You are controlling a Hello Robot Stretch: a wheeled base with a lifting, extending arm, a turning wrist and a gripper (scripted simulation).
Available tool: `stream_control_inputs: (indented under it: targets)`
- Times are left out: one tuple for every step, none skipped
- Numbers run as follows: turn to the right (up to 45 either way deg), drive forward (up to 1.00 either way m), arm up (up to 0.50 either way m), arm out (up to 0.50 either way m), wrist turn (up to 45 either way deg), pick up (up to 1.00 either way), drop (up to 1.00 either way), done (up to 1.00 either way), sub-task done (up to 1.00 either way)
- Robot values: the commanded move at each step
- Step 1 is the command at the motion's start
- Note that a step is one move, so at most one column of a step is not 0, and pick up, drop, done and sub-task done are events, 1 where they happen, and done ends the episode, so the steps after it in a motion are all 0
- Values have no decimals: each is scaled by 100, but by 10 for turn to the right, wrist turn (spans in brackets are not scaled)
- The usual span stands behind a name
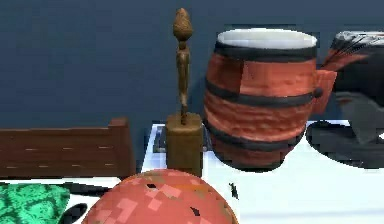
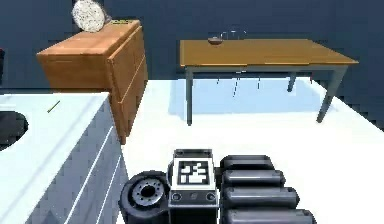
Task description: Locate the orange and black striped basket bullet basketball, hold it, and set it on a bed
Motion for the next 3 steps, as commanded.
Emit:
stream_control_inputs:
  targets:
    - [450, 0, 0, 0, 0, 0, 0, 0, 0]
    - [420, 0, 0, 0, 0, 0, 0, 0, 0]
    - [450, 0, 0, 0, 0, 0, 0, 0, 0]
